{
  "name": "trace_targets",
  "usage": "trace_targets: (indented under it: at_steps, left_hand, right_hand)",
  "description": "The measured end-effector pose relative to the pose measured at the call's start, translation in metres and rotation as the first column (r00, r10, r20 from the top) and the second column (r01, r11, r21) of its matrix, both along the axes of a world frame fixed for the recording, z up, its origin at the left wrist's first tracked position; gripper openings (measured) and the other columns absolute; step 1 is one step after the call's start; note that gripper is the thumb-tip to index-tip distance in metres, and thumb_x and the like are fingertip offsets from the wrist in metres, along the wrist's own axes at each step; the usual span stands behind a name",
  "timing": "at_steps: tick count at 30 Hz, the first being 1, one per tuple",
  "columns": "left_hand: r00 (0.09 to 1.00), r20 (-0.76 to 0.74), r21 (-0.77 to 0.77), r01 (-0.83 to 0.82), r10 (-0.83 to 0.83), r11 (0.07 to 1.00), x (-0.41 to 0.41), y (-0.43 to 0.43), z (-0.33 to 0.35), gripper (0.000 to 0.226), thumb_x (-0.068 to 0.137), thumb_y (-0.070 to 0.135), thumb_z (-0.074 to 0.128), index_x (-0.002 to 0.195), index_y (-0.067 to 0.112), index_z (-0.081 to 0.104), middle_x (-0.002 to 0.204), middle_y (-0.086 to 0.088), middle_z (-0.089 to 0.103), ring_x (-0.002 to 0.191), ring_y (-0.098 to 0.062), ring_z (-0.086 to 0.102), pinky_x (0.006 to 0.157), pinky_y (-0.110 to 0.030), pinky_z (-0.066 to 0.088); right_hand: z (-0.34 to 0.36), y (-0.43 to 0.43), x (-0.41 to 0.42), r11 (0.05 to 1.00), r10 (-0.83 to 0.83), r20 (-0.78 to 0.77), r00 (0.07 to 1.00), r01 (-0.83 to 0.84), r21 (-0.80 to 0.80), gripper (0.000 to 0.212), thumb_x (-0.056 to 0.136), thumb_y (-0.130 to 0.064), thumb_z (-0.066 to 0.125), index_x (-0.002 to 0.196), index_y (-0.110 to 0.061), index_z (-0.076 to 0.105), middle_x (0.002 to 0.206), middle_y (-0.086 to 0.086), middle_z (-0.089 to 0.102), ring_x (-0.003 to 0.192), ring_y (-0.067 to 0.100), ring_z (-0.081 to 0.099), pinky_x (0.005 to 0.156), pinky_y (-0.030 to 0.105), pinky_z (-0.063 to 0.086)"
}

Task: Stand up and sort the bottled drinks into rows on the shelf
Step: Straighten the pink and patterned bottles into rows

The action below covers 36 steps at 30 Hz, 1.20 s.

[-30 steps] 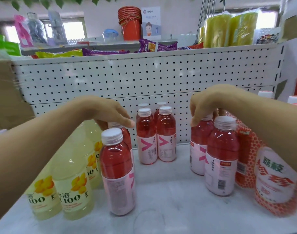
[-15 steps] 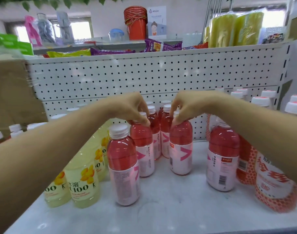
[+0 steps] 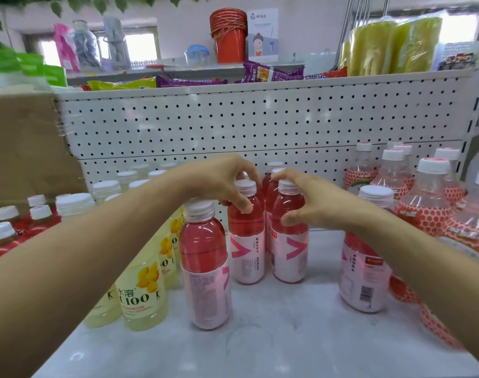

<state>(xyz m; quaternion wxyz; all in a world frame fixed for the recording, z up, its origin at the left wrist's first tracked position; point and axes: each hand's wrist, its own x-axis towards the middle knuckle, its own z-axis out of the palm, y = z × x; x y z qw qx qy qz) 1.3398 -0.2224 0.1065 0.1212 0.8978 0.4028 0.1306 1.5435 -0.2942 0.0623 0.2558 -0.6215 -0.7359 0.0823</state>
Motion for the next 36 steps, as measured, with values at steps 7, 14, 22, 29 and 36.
trace_targets:
  at_steps: [7,14,22,29,36]
  left_hand:
    - [0.999,-0.024,0.034,-0.039,0.04,0.999,0.004,-0.002,-0.001,0.058,0.074,0.031,0.087,0.125,0.025,0.06,0.103,0.013,0.056,0.088,-0.026,0.07,0.081,-0.042,0.059]
    - [0.998,-0.004,-0.019,-0.07,0.07,0.997,0.003,-0.009,0.002,0.059,0.077,0.034,0.083,0.13,0.029,0.058,0.117,0.008,0.059,0.089,-0.02,0.068,0.08,-0.036,0.058]
    - [0.759,0.621,0.005,-0.252,0.194,0.968,-0.032,-0.06,-0.036,0.028,0.084,0.044,0.074,0.108,0.03,0.069,0.096,0.011,0.072,0.087,-0.009,0.07,0.073,-0.031,0.056]
    - [0.411,0.885,-0.179,-0.139,0.221,0.974,-0.03,-0.077,-0.081,0.024,0.08,0.022,0.082,0.098,0.014,0.068,0.079,-0.012,0.075,0.071,-0.021,0.073,0.065,-0.026,0.057]
    - [0.455,0.881,-0.154,0.015,0.131,0.988,-0.021,-0.075,-0.08,0.015,0.086,0.003,0.071,0.08,0.015,0.064,0.072,-0.018,0.072,0.065,-0.025,0.065,0.065,-0.031,0.054]
  right_hand:
    - [-0.002,0.005,-0.002,1.0,0.024,-0.024,0.999,-0.024,0.014,0.076,0.079,-0.019,0.079,0.139,-0.038,0.037,0.13,0.001,0.051,0.098,0.014,0.062,0.075,0.023,0.049]
    - [-0.001,-0.005,-0.008,0.997,-0.067,0.175,0.982,0.061,0.038,0.085,0.084,-0.028,0.073,0.151,-0.037,0.021,0.137,0.006,0.043,0.116,0.023,0.048,0.089,0.033,0.045]
    - [-0.005,-0.057,0.022,0.843,-0.495,0.287,0.82,0.374,0.386,0.049,0.093,-0.046,0.057,0.136,-0.025,0.05,0.135,0.008,0.051,0.129,0.031,0.04,0.101,0.049,0.039]
    - [-0.017,-0.057,0.036,0.864,-0.27,-0.475,0.838,0.429,0.264,0.032,0.092,-0.028,0.066,0.123,-0.018,0.062,0.12,0.003,0.063,0.1,0.016,0.057,0.084,0.03,0.044]
    - [-0.02,-0.055,0.009,0.919,-0.153,-0.522,0.839,0.315,0.238,0.026,0.085,-0.036,0.074,0.104,-0.021,0.066,0.099,-0.001,0.065,0.09,0.016,0.063,0.075,0.03,0.05]
